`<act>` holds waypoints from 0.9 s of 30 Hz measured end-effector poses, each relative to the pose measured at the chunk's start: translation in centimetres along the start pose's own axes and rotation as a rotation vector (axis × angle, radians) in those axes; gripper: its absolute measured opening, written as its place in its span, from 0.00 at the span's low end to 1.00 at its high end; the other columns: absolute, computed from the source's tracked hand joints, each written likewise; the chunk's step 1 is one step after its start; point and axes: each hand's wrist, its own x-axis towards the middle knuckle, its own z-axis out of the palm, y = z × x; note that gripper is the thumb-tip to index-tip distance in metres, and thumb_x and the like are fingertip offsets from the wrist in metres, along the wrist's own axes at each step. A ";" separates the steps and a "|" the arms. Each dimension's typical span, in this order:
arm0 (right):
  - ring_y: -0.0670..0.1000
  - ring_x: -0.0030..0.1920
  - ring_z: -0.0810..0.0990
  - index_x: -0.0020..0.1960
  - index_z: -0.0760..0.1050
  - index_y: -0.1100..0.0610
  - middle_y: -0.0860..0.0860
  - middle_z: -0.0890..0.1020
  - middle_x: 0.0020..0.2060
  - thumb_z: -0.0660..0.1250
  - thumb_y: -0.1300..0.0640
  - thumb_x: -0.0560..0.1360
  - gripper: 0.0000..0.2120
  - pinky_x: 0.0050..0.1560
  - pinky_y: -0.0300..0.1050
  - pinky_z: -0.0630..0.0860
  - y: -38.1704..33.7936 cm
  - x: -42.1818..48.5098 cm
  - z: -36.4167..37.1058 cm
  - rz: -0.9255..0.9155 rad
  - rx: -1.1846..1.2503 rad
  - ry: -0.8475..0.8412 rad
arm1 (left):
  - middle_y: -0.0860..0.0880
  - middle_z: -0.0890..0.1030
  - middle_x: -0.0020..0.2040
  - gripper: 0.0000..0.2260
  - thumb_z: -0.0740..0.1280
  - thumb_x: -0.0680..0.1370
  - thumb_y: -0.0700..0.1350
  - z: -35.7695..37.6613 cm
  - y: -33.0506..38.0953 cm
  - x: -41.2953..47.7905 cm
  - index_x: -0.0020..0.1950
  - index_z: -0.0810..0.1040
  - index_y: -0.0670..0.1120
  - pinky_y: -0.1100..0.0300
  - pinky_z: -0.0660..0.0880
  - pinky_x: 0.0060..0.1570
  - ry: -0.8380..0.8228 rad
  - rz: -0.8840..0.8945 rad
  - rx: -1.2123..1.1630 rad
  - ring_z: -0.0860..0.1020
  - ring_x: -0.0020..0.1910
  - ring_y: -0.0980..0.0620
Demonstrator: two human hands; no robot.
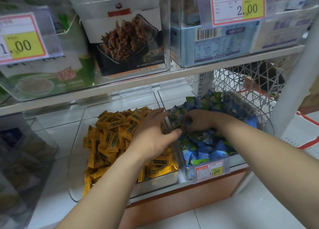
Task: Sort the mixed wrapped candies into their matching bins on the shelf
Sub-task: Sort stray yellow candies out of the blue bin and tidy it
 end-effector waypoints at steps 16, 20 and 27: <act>0.37 0.50 0.80 0.43 0.84 0.40 0.38 0.84 0.49 0.66 0.52 0.78 0.10 0.48 0.31 0.70 -0.5 -5.4 -1.8 -0.088 0.280 0.218 | 0.56 0.63 0.75 0.39 0.63 0.65 0.71 0.1 0.1 0.1 0.73 0.69 0.55 0.65 0.57 0.63 -0.002 -0.018 -0.013 0.62 0.72 0.55; 0.39 0.46 0.82 0.39 0.84 0.41 0.41 0.86 0.45 0.71 0.56 0.74 0.10 0.47 0.29 0.75 -0.4 -6.1 -2.2 -0.112 0.302 0.307 | 0.55 0.64 0.75 0.39 0.64 0.66 0.70 0.0 0.2 0.1 0.73 0.69 0.54 0.64 0.58 0.63 0.002 -0.018 -0.014 0.62 0.72 0.54; 0.36 0.42 0.83 0.42 0.83 0.43 0.36 0.85 0.37 0.72 0.59 0.76 0.10 0.42 0.28 0.74 -2.3 -7.6 -2.6 -0.205 0.555 0.560 | 0.54 0.73 0.67 0.27 0.68 0.73 0.63 -0.1 1.0 0.0 0.69 0.73 0.54 0.63 0.63 0.59 0.158 0.088 -0.011 0.68 0.66 0.54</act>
